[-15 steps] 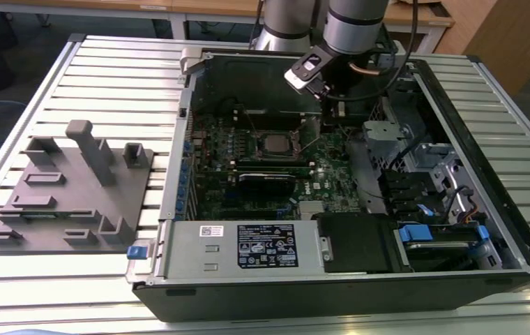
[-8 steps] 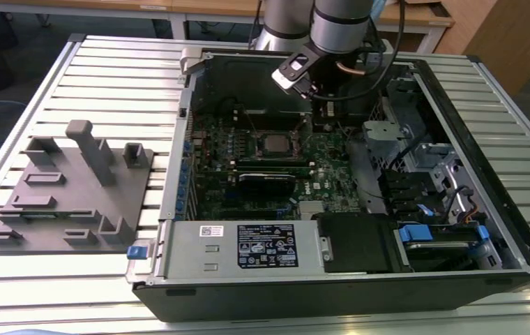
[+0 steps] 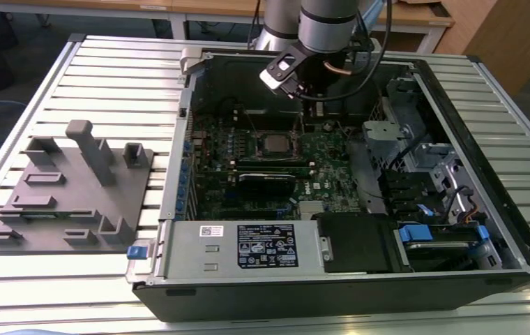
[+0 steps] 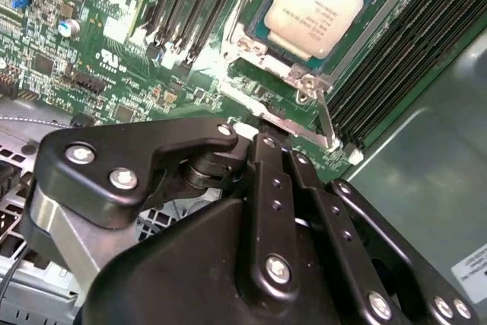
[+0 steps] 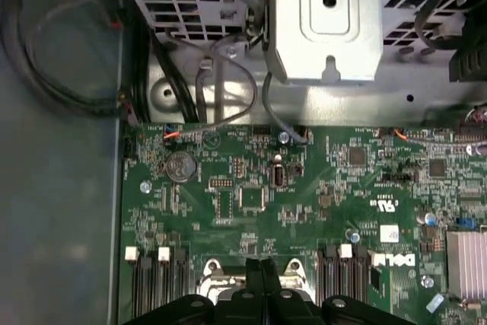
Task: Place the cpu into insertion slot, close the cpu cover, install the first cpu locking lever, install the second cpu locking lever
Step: 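Close the cpu cover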
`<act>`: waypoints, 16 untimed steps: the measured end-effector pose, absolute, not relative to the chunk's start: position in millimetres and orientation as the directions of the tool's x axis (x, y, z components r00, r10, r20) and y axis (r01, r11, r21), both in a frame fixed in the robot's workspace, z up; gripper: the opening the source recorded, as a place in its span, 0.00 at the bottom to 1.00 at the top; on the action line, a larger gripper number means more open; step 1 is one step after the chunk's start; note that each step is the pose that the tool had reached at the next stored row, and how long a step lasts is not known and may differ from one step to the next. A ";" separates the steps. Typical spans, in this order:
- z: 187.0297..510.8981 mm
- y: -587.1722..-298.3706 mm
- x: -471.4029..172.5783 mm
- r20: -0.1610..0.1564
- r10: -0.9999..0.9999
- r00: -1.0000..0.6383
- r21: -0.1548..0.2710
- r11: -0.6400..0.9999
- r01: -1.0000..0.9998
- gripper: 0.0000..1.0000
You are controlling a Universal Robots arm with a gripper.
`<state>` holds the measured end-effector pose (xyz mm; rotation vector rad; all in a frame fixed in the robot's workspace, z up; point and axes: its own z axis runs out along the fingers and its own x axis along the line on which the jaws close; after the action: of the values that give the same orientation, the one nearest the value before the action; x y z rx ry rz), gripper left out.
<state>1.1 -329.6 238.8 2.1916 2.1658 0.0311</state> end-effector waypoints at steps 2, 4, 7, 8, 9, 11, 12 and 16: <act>238.6 -329.6 -1.5 -0.028 1.000 0.013 0.057 -0.011 0.998 0.11; 238.3 -329.6 -4.0 -0.028 1.000 0.012 0.057 -0.011 0.998 0.11; 237.8 -329.6 -8.5 -0.028 1.000 0.013 0.057 -0.011 0.998 0.11; 237.6 -329.6 -9.9 -0.028 1.000 0.013 0.057 -0.011 0.998 0.11; 237.5 -329.6 -10.8 -0.028 1.000 0.013 0.057 -0.011 0.998 0.11; 237.5 -329.6 -10.8 -0.028 1.000 0.013 0.057 -0.011 0.998 0.11; 237.5 -329.6 -10.8 -0.028 1.000 0.013 0.057 -0.011 0.998 0.11; 237.4 -329.6 -10.8 -0.028 1.000 0.012 0.057 -0.011 0.998 0.11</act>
<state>-10.8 -329.6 237.4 2.1917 2.1662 0.0308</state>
